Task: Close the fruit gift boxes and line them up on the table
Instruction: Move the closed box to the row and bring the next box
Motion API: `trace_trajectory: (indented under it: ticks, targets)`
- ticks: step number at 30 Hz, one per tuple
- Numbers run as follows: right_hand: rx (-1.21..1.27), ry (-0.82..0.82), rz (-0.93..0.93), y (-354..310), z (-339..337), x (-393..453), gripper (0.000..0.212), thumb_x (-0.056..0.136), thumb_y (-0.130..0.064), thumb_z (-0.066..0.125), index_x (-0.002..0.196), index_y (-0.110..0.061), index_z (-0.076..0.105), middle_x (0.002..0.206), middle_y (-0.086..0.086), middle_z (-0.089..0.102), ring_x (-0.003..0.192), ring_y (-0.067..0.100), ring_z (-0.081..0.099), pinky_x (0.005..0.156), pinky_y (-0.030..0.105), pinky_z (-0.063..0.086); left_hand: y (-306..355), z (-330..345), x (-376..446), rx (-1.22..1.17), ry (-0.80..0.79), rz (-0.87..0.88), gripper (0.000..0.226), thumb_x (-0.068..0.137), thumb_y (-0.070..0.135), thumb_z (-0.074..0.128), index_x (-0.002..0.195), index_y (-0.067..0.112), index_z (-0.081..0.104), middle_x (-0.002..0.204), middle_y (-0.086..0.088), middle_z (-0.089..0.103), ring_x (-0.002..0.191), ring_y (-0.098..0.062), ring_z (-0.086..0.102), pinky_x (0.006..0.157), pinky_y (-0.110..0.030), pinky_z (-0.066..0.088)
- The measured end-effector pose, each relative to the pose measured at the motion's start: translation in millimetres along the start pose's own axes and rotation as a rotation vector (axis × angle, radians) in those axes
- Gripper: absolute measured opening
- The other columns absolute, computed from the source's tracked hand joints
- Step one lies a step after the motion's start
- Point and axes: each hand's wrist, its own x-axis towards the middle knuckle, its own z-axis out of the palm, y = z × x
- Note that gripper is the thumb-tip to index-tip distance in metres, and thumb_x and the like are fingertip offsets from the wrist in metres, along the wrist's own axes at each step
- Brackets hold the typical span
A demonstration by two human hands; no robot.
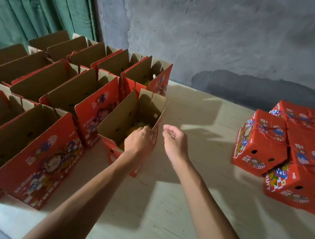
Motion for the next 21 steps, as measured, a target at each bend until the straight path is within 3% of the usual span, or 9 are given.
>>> trace_trajectory:
  ticks: [6, 11, 14, 17, 19, 21]
  targets:
    - [-0.259, 0.086, -0.113, 4.6, -41.6, -10.5, 0.034, 0.094, -0.016, 0.061, 0.128, -0.017, 0.066, 0.134, 0.003, 0.065, 0.127, 0.019, 0.057, 0.104, 0.026, 0.043, 24.8, -0.6, -31.1, -0.151, -0.085, 0.141, 0.025, 0.102, 0.037, 0.053, 0.085, 0.019, 0.061, 0.080, 0.004, 0.061, 0.069, -0.019, 0.057, 0.052, -0.028, 0.034]
    - [-0.530, 0.105, -0.238, 18.6, -95.2, -17.8, 0.048, 0.088, -0.009, 0.063, 0.136, -0.009, 0.060, 0.142, 0.009, 0.059, 0.135, 0.025, 0.050, 0.116, 0.035, 0.037, 53.0, 11.3, -50.6, -0.214, -0.142, 0.287, 0.027, 0.101, 0.035, 0.057, 0.095, 0.016, 0.074, 0.086, -0.001, 0.073, 0.075, -0.023, 0.067, 0.060, -0.032, 0.053]
    - [-0.659, 0.148, -0.340, 35.4, -129.5, -23.4, 0.052, 0.086, -0.009, 0.067, 0.137, -0.007, 0.061, 0.142, 0.013, 0.059, 0.135, 0.029, 0.051, 0.116, 0.038, 0.037, 69.7, 21.8, -59.9, -0.256, -0.163, 0.382, 0.024, 0.101, 0.033, 0.061, 0.091, 0.017, 0.076, 0.081, 0.000, 0.074, 0.068, -0.019, 0.066, 0.058, -0.030, 0.053]
    - [-0.879, 0.133, -0.336, 55.2, -169.8, -31.4, 0.045, 0.090, -0.021, 0.067, 0.134, -0.014, 0.064, 0.148, 0.007, 0.055, 0.143, 0.025, 0.042, 0.122, 0.042, 0.027, 88.0, 30.7, -68.8, -0.265, -0.253, 0.494, 0.016, 0.101, 0.026, 0.063, 0.100, 0.020, 0.078, 0.088, 0.004, 0.076, 0.072, -0.014, 0.070, 0.061, -0.026, 0.055]
    - [-1.030, 0.125, -0.356, 68.4, -201.1, -36.2, 0.035, 0.090, -0.032, 0.065, 0.121, -0.018, 0.070, 0.140, 0.003, 0.061, 0.142, 0.024, 0.042, 0.126, 0.048, 0.016, 101.9, 33.7, -74.0, -0.283, -0.314, 0.561, 0.016, 0.100, 0.027, 0.064, 0.104, 0.020, 0.078, 0.091, 0.005, 0.076, 0.075, -0.012, 0.071, 0.064, -0.027, 0.059]
    - [-1.103, 0.125, -0.379, 79.6, -232.1, -41.8, 0.032, 0.089, -0.043, 0.060, 0.109, -0.022, 0.070, 0.118, -0.001, 0.069, 0.126, 0.021, 0.055, 0.126, 0.049, 0.013, 115.8, 36.2, -77.6, -0.295, -0.355, 0.620, 0.018, 0.099, 0.028, 0.066, 0.107, 0.018, 0.078, 0.094, 0.004, 0.077, 0.078, -0.010, 0.072, 0.069, -0.028, 0.060]
